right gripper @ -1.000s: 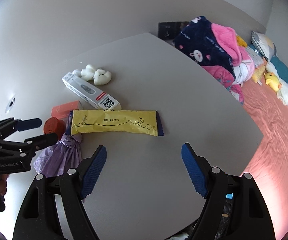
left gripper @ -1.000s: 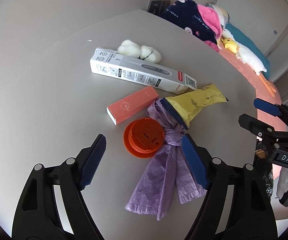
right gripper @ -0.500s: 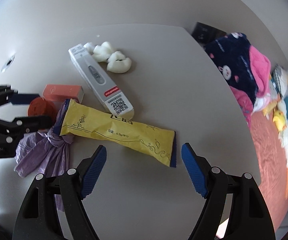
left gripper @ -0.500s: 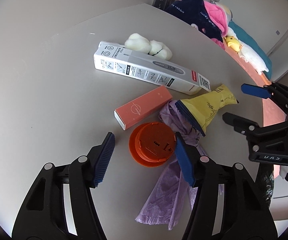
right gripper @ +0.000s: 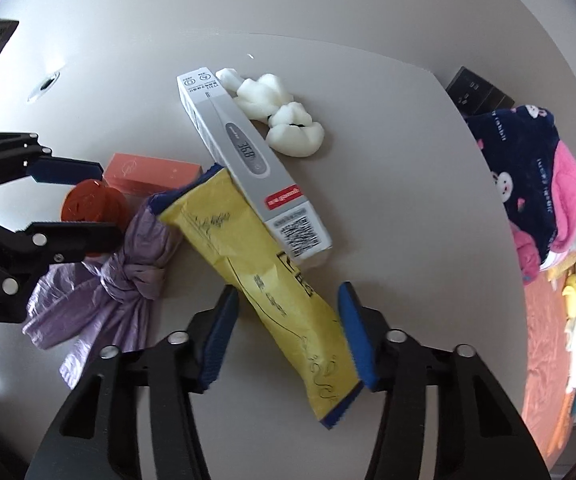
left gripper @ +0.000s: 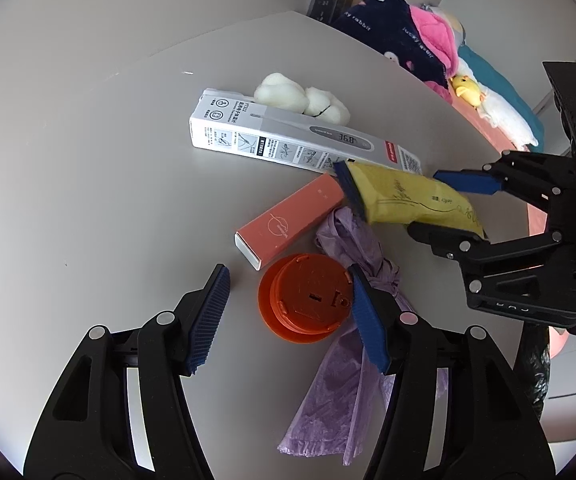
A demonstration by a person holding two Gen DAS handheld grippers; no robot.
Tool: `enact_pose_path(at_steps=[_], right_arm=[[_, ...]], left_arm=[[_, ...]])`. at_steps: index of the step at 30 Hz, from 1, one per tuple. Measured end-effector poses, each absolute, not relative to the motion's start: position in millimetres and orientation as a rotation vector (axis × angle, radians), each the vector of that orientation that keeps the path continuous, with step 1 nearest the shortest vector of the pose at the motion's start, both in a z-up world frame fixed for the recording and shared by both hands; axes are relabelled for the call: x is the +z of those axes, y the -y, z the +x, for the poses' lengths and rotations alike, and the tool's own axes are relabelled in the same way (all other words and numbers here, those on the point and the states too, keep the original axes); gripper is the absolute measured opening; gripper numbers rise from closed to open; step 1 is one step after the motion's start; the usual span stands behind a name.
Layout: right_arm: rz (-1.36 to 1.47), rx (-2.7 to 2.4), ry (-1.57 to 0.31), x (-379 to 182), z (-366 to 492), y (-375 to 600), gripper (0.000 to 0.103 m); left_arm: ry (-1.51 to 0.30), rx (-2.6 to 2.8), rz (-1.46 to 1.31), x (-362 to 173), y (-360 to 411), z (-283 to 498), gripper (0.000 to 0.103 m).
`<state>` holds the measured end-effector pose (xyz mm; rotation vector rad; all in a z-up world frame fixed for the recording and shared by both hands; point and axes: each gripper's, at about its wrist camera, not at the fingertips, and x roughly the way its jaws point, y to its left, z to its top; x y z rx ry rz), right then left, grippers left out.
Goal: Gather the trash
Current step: 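Grasp the orange lid with the left tool while the right tool grasps the yellow snack bag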
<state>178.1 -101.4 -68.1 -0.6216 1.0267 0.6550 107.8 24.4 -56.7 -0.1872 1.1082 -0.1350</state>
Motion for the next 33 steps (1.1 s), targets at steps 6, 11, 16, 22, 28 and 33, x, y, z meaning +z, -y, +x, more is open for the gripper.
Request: enact_pose_path(at_steps=[6, 11, 16, 22, 28, 33], right_arm=[[-0.524, 0.603, -1.058, -67.9, 172.9, 104.3, 0.028], [-0.422, 0.558, -1.079, -66.3, 170.6, 112.5, 0.023], [-0.293, 0.525, -1.100, -58.7, 170.3, 127.9, 0.021], [-0.183, 0.523, -1.111, -46.1, 162.4, 144.6, 0.021], [-0.132, 0.517, -1.094, -31.7, 151.8, 156.7, 0.021], [-0.108, 0.497, -1.063, -18.6, 140.2, 169.9, 0.021]], left_arm=[[-1.090, -0.130, -0.172, -57.1, -21.8, 105.6, 0.055], [-1.085, -0.133, -0.177, -57.4, -20.7, 103.2, 0.044], [-1.085, -0.127, -0.194, -57.8, -20.6, 101.0, 0.043], [-1.076, -0.124, -0.181, -48.9, -19.6, 95.9, 0.043], [-1.040, -0.146, -0.158, -30.9, -9.2, 93.2, 0.043], [-1.018, -0.179, -0.136, -16.9, 7.3, 92.8, 0.043]])
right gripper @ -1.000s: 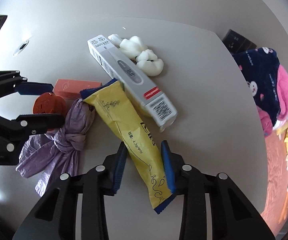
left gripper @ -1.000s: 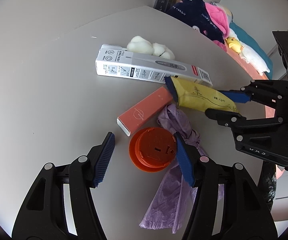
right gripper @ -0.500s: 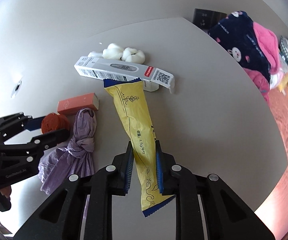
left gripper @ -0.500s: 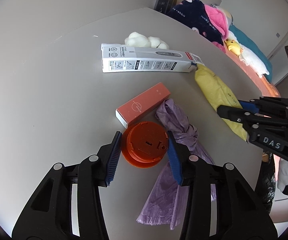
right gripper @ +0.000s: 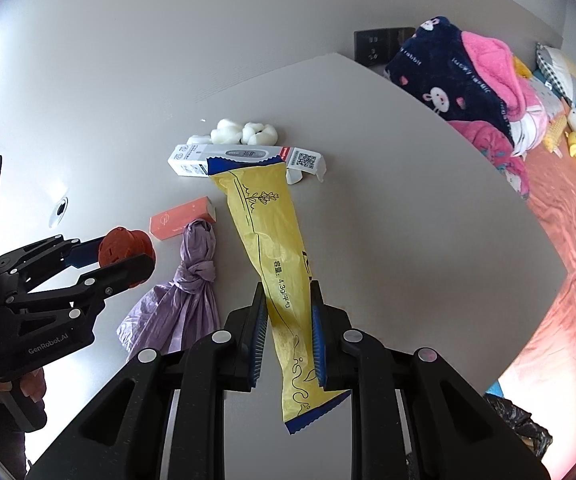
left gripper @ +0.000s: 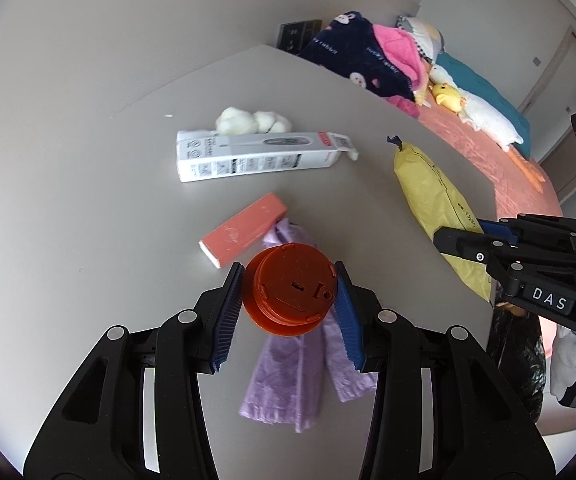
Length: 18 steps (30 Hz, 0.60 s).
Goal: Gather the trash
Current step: 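Grasp the orange lid with the left tool while the right tool grasps the yellow snack bag, then carry the orange lid with the left tool while the right tool carries the yellow bag to the bag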
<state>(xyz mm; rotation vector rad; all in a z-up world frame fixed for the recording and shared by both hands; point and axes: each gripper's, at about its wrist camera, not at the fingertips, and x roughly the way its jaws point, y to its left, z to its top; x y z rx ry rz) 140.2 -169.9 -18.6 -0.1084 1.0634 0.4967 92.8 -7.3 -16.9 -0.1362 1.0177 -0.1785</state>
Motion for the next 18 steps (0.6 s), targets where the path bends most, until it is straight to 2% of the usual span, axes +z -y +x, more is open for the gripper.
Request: enact_pose_path(at_steps=[18], right_arm=[[-0.040, 0.396, -0.975, 17.0, 83.2, 238.2, 0.021]], left_arm=[[-0.967, -0.328, -0.048, 16.7, 77.9, 71.7, 0.043]])
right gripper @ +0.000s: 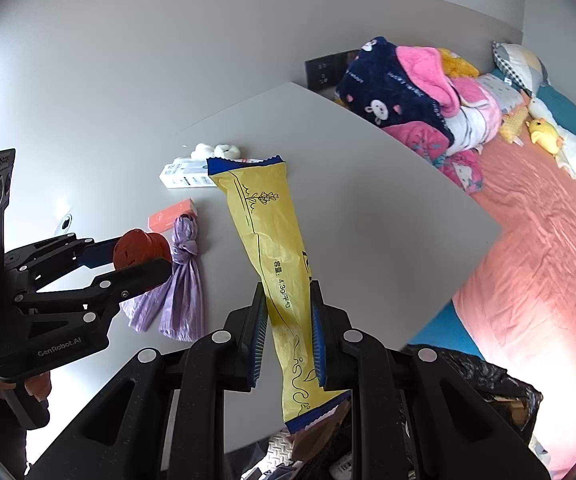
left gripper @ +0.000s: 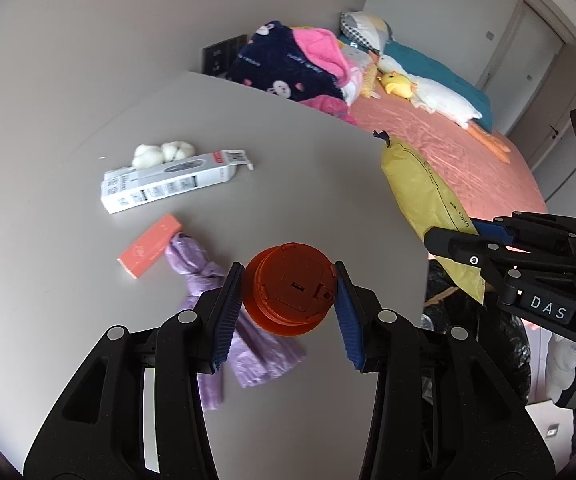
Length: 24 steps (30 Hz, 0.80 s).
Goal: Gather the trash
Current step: 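Carry the orange lid with the left tool while the right tool carries the yellow bag to the bag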
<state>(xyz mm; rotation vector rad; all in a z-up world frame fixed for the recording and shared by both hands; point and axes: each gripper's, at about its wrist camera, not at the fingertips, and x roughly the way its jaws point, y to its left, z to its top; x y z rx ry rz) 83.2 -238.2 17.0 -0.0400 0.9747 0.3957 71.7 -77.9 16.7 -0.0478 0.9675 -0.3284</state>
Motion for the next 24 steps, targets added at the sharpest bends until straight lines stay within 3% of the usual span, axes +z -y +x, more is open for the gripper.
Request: enact_pose_path(at_steps=[24], right_arm=[[0.060, 0.208, -0.936, 27.1, 29.2, 339.0, 0.021]], left_arm=[[-0.939, -0.550, 0.074, 32.1, 183.2, 53.0, 0.043]])
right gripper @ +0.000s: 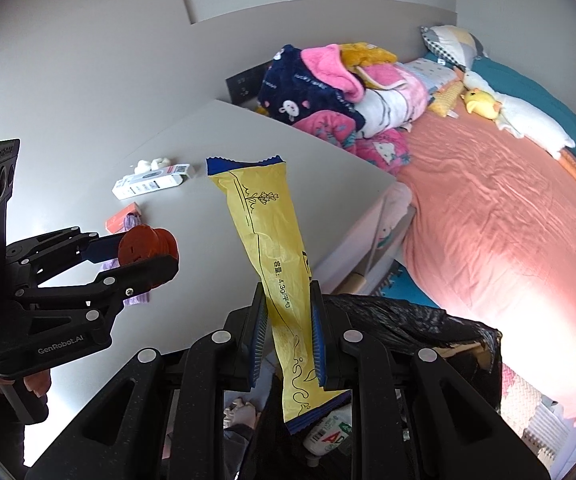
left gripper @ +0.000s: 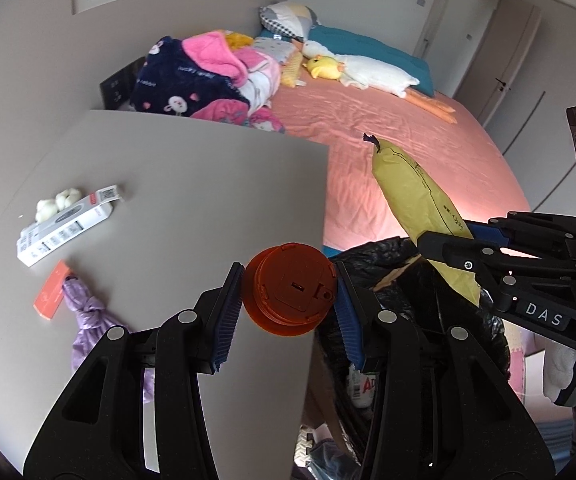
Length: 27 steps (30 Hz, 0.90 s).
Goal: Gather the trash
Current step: 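Carry the orange lid with the left tool while the right tool carries the yellow bag to the bag, then open the left tool over the bag while the right tool drops the yellow bag in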
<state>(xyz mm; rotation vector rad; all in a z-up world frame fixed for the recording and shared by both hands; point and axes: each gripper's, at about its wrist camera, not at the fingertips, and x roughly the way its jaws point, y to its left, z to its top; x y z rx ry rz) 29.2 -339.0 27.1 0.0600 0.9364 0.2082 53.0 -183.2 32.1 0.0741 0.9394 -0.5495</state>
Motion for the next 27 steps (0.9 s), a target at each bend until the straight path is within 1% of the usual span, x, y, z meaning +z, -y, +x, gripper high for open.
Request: enact_pose_path(at_steps=[24, 25, 26, 27], right_arm=[[0.217, -0.014, -0.874, 38.3, -27.5, 439.5, 0.021], [0.231, -0.027, -0.865, 40.1, -30.8, 443.5, 0.025], [0.258, -0.056, -0.853, 43.3, -35.5, 450.5, 0.041], [0.278, -0.075, -0.839, 46.4, -39.4, 456.5, 0.051]], left_arm=[[-0.941, -0.807, 0.204, 37.2, 281.6, 34.7, 0.044], [-0.952, -0.828, 0.211, 36.7, 285.5, 32.8, 0.050], [-0.964, -0.840, 0.226, 36.5, 290.1, 31.1, 0.077], [-0.961, -0.826, 0.242, 37.5, 293.2, 29.0, 0.093]])
